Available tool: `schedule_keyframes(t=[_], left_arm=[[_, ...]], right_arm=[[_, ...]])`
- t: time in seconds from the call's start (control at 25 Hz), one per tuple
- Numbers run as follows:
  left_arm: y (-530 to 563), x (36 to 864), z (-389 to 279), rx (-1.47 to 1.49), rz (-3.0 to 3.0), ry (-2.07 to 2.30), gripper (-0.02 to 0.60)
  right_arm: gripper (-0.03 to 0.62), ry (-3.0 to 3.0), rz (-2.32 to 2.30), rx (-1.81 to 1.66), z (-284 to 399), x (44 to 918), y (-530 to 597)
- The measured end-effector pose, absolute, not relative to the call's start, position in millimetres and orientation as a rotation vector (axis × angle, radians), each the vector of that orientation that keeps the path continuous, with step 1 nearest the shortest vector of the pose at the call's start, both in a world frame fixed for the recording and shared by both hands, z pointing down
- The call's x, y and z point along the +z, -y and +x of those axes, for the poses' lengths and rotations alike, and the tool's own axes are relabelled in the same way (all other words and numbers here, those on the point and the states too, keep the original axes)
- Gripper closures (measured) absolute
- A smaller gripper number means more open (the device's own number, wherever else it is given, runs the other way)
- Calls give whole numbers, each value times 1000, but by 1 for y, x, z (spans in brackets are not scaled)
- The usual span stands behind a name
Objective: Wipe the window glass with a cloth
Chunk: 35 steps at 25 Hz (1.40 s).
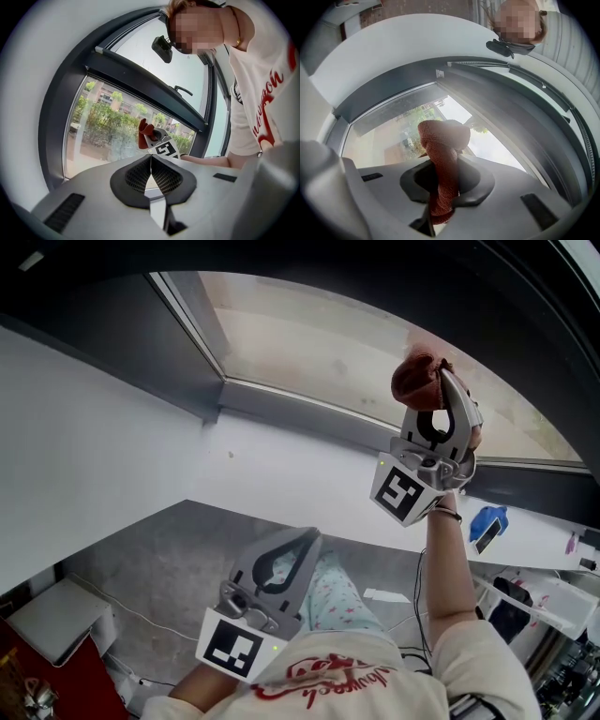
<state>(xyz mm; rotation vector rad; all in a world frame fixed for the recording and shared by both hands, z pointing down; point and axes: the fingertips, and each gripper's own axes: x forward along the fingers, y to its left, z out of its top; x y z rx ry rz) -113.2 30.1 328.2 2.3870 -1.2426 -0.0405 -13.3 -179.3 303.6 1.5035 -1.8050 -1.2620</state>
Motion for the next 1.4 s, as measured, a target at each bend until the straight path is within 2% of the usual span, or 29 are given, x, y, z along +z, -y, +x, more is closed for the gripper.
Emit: schedule_keyframes(t=[1.4], left_arm=[[-16,341,-131,-43,2316,1337,560]], right_arm=[[525,1814,1245,-1064,-27,463,181]])
